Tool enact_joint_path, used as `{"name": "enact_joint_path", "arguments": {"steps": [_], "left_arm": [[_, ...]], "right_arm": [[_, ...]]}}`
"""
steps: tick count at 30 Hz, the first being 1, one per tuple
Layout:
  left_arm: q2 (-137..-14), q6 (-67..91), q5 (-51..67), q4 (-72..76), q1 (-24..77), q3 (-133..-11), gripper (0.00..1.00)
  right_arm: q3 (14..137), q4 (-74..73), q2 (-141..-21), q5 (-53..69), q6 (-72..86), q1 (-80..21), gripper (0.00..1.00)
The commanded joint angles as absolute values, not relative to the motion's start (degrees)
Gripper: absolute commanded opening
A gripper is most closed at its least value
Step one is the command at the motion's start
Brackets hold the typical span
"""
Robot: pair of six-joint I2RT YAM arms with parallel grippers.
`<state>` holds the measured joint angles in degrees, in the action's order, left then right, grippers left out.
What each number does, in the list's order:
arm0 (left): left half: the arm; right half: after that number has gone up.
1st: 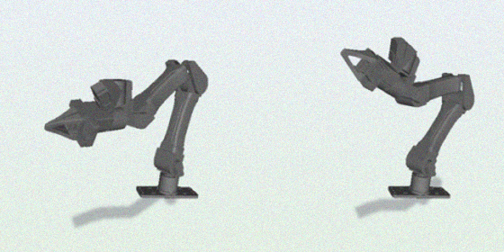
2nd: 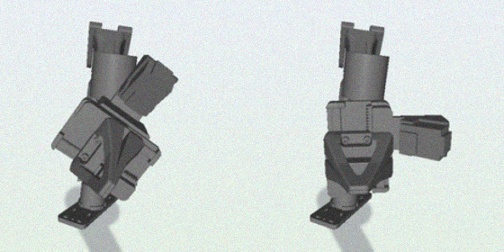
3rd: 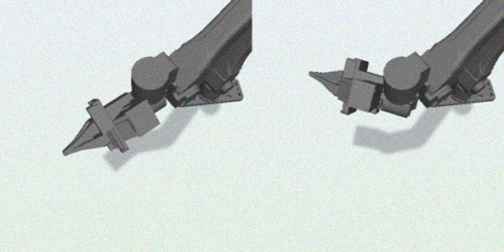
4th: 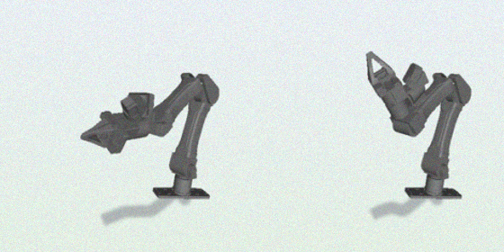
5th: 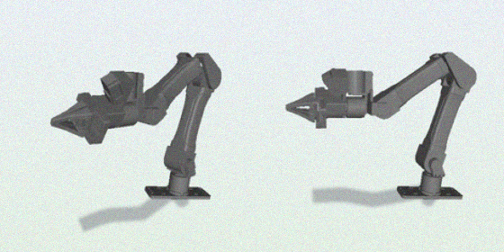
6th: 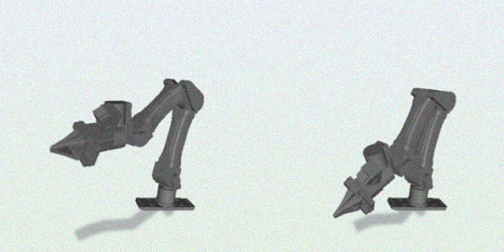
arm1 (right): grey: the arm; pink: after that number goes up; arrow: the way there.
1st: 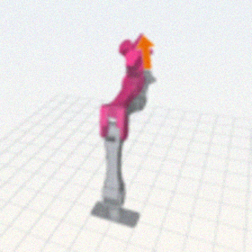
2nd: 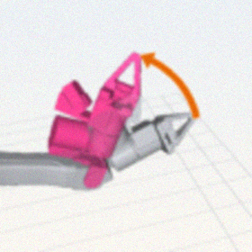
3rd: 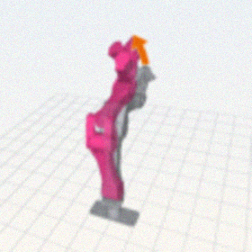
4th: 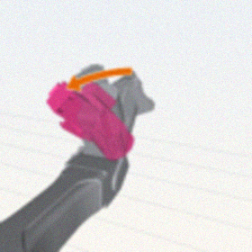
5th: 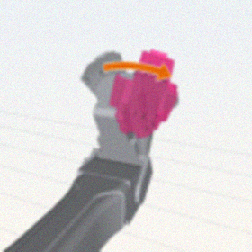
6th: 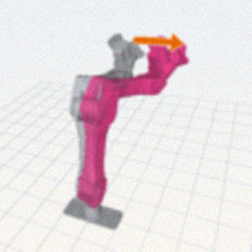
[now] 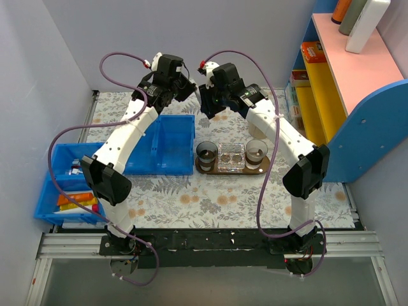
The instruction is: Prepare toiletry sets of a toothbrush and toothpaste on the tray
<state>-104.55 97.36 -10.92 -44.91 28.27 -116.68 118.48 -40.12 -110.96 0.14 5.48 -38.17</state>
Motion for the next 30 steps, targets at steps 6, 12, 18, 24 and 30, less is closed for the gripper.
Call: {"name": "enact_joint_path", "arguments": {"steps": [6, 12, 18, 24, 30], "left_arm": [[-95.54, 95.89, -7.92, -34.82, 28.39, -110.93, 0.29], [-90.89, 92.99, -2.57, -27.61, 26.99, -104.42, 0.68], [-82.45, 94.13, 18.77, -7.24, 17.51, -90.22, 0.98], [-80.94, 97.53, 37.95, 6.23, 13.71, -87.28, 0.98], [-85.51, 109.42, 48.23, 23.82, 14.32, -86.56, 0.98]], "right_arm": [[116.64, -34.47, -106.71, 8.43, 6.94, -35.6, 0.17], [113.38, -30.06, -102.49, 16.34, 9.75, -32.26, 0.14], [113.12, -26.29, -99.06, 31.26, 14.14, -26.29, 0.15], [105.48, -7.86, -94.14, 52.8, 32.76, -20.13, 0.15], [98.72, 13.49, -91.67, 62.74, 52.86, -19.86, 0.16]]}}
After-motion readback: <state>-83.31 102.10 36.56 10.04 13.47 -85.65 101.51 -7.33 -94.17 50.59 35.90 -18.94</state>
